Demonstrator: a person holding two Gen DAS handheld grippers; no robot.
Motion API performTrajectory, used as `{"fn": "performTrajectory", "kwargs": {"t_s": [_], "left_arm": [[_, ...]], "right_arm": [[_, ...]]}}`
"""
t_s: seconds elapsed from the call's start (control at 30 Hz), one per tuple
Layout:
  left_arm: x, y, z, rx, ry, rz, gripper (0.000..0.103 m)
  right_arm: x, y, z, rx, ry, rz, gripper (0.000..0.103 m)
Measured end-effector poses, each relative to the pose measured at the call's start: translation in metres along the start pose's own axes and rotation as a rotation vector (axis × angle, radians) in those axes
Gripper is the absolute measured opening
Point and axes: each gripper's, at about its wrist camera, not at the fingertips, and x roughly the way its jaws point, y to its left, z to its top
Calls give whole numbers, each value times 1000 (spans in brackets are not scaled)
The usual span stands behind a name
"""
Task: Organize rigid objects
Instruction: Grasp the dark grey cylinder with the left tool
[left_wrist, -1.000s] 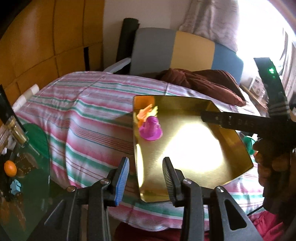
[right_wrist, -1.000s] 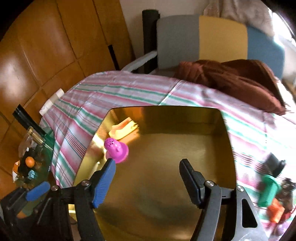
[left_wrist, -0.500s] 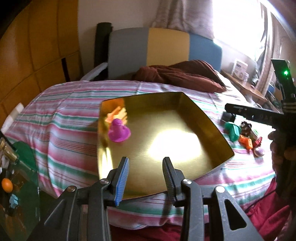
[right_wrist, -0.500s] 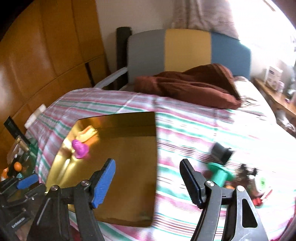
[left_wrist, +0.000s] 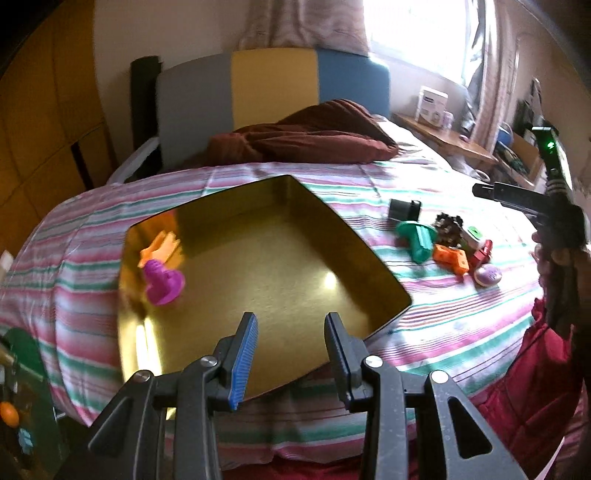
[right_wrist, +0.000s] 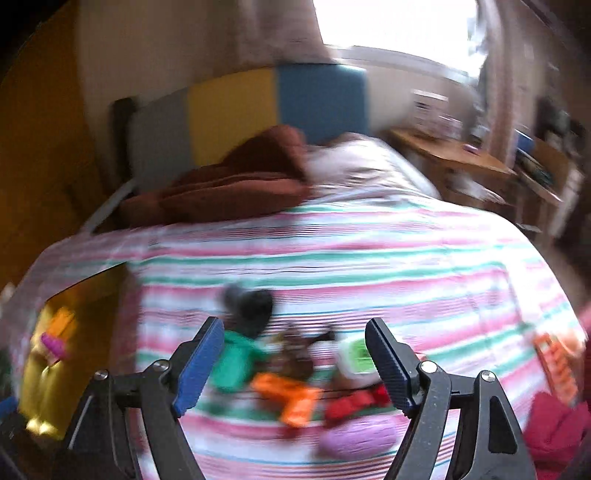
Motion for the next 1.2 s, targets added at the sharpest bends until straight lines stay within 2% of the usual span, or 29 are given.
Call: {"fn": "performTrajectory", "kwargs": {"t_s": [0.13, 0.23, 0.5, 0.7, 0.8, 0.83, 0.9, 0.93, 1.0, 1.1, 1.2], "left_arm": [[7, -20, 10, 55, 6, -9, 37], [16, -35, 18, 95, 16, -13, 37], [45, -64, 41, 147, 67, -66, 37], [72, -85, 73, 149, 113, -139, 37], [91, -102, 93, 187, 125, -163, 38], [97, -106, 98, 190, 131, -173, 44], [116, -115, 112, 174, 177, -228, 47], [123, -118, 117, 167, 188, -243, 59], [142, -128, 131, 167, 212, -268, 70], [166, -144, 148, 192, 230, -282, 71], [190, -160, 158, 239, 253, -276, 78]], "right_arm": [[14, -48, -10, 148, 26, -62, 80], [15, -68, -8, 258, 25, -45, 80], [19, -76, -10, 305, 60, -36, 84], [21, -87, -14, 376, 83, -10, 84], [21, -85, -14, 372, 80, -7, 85], [21, -84, -14, 369, 79, -4, 85], [21, -83, -12, 365, 82, 2, 85], [22, -84, -12, 365, 84, 5, 85], [22, -83, -12, 366, 85, 8, 86], [22, -86, -12, 380, 82, 12, 86], [22, -91, -12, 408, 80, 21, 86]]}}
